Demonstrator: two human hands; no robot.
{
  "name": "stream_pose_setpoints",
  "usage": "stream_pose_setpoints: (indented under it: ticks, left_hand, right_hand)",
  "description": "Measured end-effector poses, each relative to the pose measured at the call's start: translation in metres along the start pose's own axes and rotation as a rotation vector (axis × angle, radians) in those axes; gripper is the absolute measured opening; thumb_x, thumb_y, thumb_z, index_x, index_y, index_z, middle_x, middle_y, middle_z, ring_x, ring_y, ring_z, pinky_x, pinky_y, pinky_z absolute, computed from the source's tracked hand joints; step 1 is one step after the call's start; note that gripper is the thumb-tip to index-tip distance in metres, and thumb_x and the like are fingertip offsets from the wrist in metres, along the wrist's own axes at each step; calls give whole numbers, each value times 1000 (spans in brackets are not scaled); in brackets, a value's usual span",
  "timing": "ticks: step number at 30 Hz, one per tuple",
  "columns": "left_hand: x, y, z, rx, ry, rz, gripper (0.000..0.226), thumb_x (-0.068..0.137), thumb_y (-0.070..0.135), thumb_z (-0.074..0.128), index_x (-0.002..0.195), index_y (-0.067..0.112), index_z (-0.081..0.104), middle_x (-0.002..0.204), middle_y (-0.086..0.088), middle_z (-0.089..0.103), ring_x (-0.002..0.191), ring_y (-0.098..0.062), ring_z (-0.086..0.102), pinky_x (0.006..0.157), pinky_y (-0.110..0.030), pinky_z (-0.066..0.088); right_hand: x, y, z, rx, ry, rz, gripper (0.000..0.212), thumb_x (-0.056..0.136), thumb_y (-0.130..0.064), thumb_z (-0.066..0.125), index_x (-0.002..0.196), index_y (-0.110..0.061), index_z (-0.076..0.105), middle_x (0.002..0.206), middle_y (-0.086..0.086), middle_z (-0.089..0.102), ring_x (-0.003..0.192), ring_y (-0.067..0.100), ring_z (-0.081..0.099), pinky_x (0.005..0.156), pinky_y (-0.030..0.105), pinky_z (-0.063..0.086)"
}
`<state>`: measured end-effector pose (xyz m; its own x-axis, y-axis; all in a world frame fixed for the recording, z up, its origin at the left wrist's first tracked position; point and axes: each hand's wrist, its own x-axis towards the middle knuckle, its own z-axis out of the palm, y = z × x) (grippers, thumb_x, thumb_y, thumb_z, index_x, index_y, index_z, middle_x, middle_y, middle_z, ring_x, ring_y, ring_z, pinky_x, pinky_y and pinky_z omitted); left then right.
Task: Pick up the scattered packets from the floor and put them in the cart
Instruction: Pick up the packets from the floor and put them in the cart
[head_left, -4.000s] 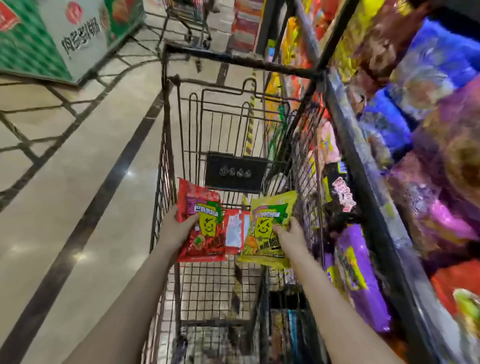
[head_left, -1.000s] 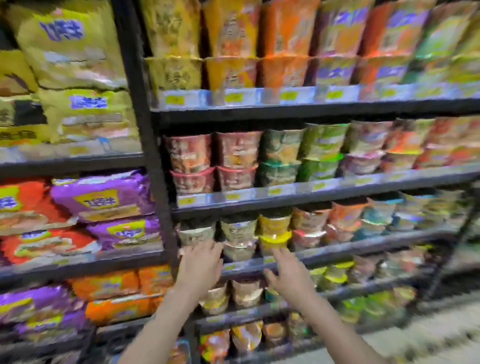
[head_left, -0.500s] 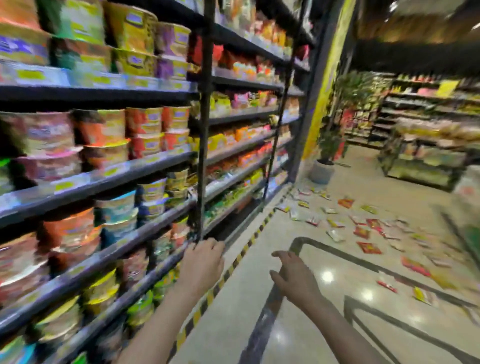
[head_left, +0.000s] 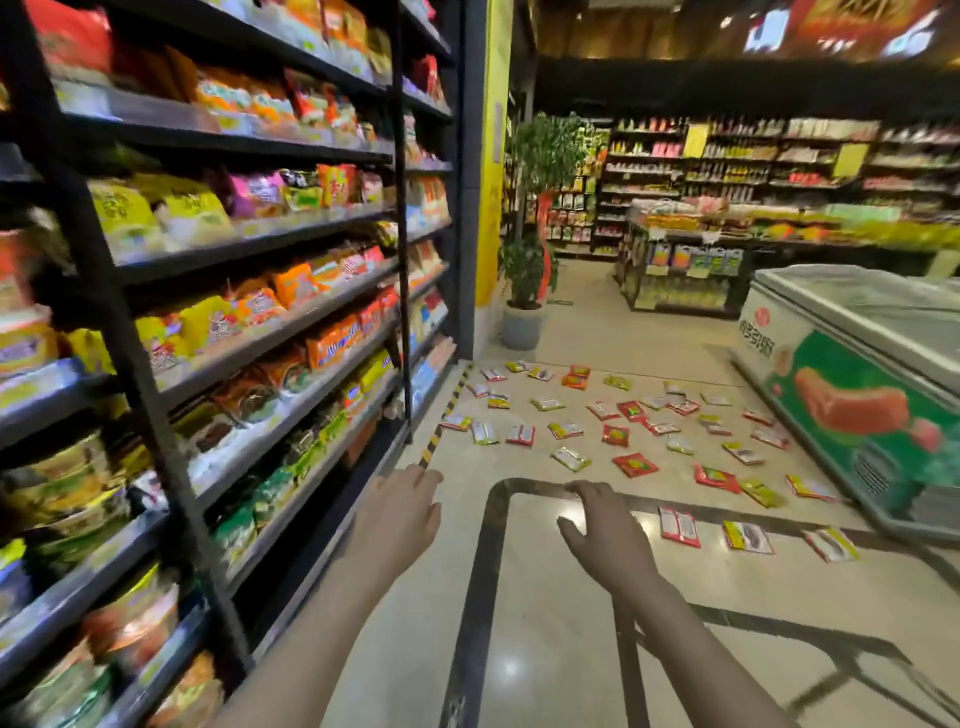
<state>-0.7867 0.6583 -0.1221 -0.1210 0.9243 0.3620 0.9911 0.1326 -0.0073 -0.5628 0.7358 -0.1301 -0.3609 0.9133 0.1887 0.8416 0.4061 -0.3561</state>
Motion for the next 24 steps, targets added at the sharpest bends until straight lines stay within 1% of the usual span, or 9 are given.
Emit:
stream_pose_setpoints:
  ticks: [3, 10, 12, 14, 16, 19, 22, 23, 24]
  left_hand:
    - [78, -24, 32, -31, -2, 15, 40, 96, 31, 39, 135, 24, 42, 132, 3, 51, 119, -17, 50, 92, -32, 39]
    - [239, -68, 105, -54, -70, 31, 37, 93, 30, 47, 129, 20, 50, 124, 0, 56, 113, -22, 55, 85, -33, 42]
    - [280, -79, 131, -108, -67, 34, 33, 83, 24, 63, 115, 16, 62, 107, -4, 64, 96, -26, 64, 73, -34, 48]
    - [323, -88, 162, -80, -95, 64, 32, 63, 20, 81, 93, 15, 70, 83, -4, 67, 70, -26, 67, 55, -31, 49]
    - [371, -98, 194, -59, -93, 49, 34, 55, 21, 85, 86, 16, 70, 74, -1, 67, 62, -23, 66, 49, -28, 48]
    - [459, -111, 232, -53, -91, 42, 37, 51, 20, 86, 84, 16, 70, 74, -1, 66, 63, -23, 67, 49, -28, 49]
    - [544, -125, 262, -123, -167, -3, 32, 81, 22, 66, 111, 13, 64, 104, -6, 65, 96, -29, 64, 74, -35, 48]
    - [572, -132, 276, -111, -149, 2, 32, 85, 22, 61, 115, 13, 62, 109, -7, 63, 100, -30, 62, 77, -35, 47]
    - [597, -138, 285, -112, -136, 10, 31, 83, 20, 63, 113, 12, 63, 106, -7, 64, 96, -30, 63, 74, -36, 49]
  right_hand:
    - [75, 2, 17, 30, -8, 26, 44, 92, -32, 51, 133, -19, 43, 130, 2, 50, 120, 20, 48, 90, 31, 46]
    - [245, 13, 51, 62, -23, 79, 42, 91, -29, 51, 132, -20, 45, 130, 4, 50, 121, 21, 47, 90, 32, 43]
    - [292, 23, 66, 53, -36, 95, 43, 92, -29, 50, 133, -20, 44, 131, 3, 50, 122, 21, 47, 90, 31, 42]
    - [342, 35, 84, 44, -55, 106, 44, 92, -29, 50, 134, -20, 43, 132, 3, 49, 122, 21, 46, 90, 32, 43]
    - [396, 49, 101, 31, -73, 126, 45, 92, -29, 50, 135, -20, 42, 132, 4, 48, 122, 22, 47, 91, 34, 44]
    - [486, 69, 124, 20, -112, 148, 45, 91, -29, 50, 134, -19, 41, 129, 6, 49, 120, 24, 49, 91, 34, 45]
    - [574, 83, 141, 22, -137, 166, 44, 91, -30, 50, 132, -19, 43, 127, 5, 50, 117, 23, 50, 88, 34, 47]
    - [603, 87, 147, 18, -145, 172, 43, 90, -31, 50, 131, -18, 44, 126, 6, 50, 117, 23, 50, 88, 34, 47]
    - [630, 90, 153, 14, -157, 177, 43, 90, -31, 50, 131, -17, 44, 126, 6, 50, 117, 24, 50, 88, 35, 47]
